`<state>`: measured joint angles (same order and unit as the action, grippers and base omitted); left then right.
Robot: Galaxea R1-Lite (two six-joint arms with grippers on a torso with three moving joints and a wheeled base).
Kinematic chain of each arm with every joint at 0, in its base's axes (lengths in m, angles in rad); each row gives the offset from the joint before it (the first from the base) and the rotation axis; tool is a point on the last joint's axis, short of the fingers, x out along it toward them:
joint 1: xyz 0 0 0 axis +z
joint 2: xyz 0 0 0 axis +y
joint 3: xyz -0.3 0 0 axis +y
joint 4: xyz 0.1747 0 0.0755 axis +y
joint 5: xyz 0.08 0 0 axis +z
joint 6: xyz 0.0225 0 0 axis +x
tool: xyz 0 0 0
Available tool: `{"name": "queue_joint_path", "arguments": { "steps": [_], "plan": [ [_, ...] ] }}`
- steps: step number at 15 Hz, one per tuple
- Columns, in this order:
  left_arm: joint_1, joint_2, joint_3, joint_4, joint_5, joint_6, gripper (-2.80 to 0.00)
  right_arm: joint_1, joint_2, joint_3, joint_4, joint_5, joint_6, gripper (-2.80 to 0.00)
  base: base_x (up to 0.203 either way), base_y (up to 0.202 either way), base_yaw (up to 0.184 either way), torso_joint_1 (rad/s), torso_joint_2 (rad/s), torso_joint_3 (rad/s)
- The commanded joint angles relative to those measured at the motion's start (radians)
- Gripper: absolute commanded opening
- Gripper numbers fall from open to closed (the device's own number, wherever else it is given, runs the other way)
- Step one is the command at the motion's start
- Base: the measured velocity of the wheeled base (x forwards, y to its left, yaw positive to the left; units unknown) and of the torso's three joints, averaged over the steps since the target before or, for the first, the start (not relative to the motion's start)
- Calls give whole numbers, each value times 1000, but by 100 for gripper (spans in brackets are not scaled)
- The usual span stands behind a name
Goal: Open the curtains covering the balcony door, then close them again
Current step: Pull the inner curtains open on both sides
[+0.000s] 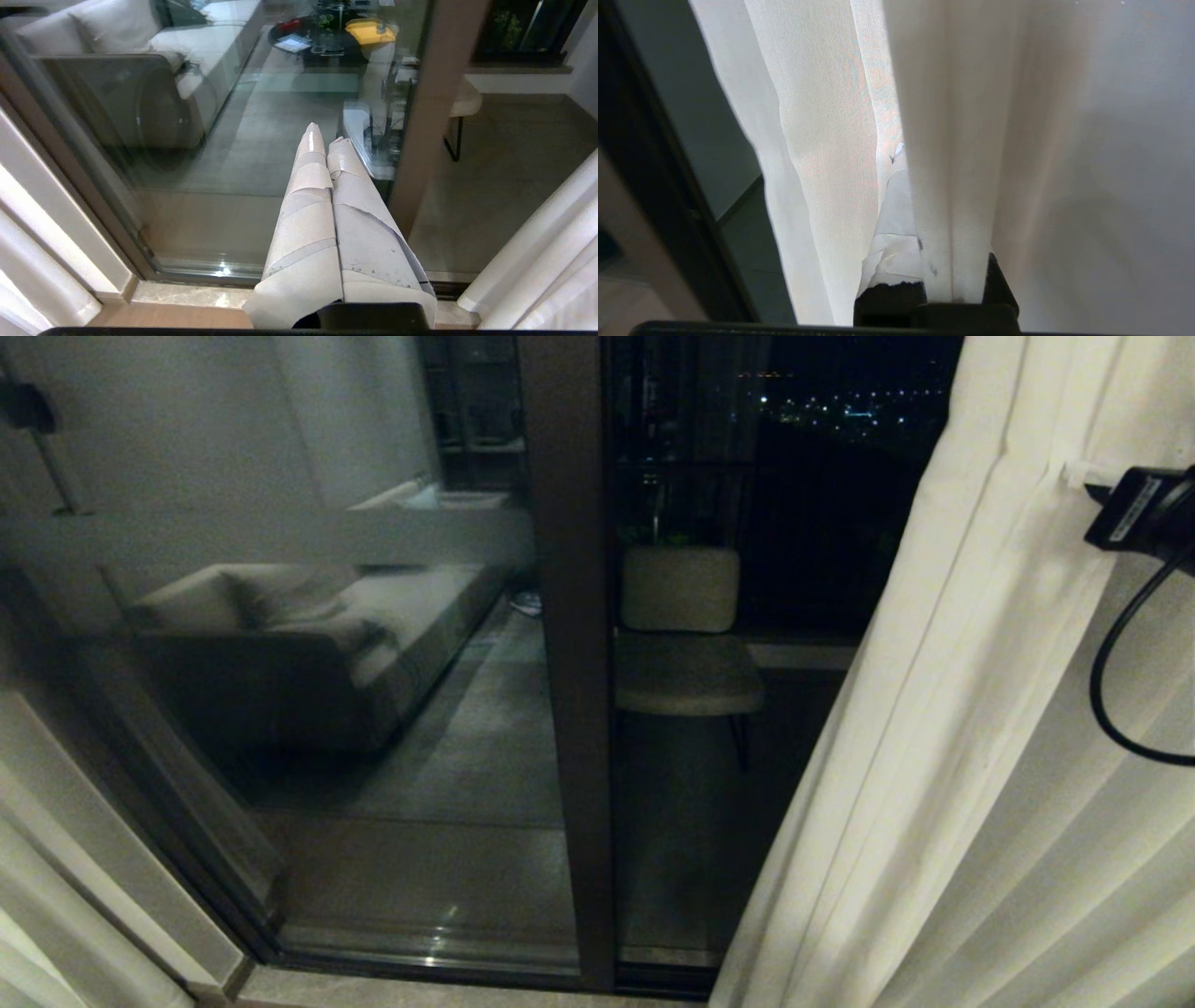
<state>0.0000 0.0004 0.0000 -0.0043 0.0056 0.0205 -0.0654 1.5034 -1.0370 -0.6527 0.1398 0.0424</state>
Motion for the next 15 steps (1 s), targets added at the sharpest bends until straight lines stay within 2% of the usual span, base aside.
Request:
{"name": "queue_joint_path", "arguments": {
  "steps": [1,15],
  "plan": [
    [0,0,0,0,1,1,-280,-4,1,0,-5,1,1,-280,0,-191,1,10,-1,2],
    [0,0,0,1,1,-1,-280,-14,-5,9,-5,3,1,-280,0,-189,0,2,2,2]
  ]
}}
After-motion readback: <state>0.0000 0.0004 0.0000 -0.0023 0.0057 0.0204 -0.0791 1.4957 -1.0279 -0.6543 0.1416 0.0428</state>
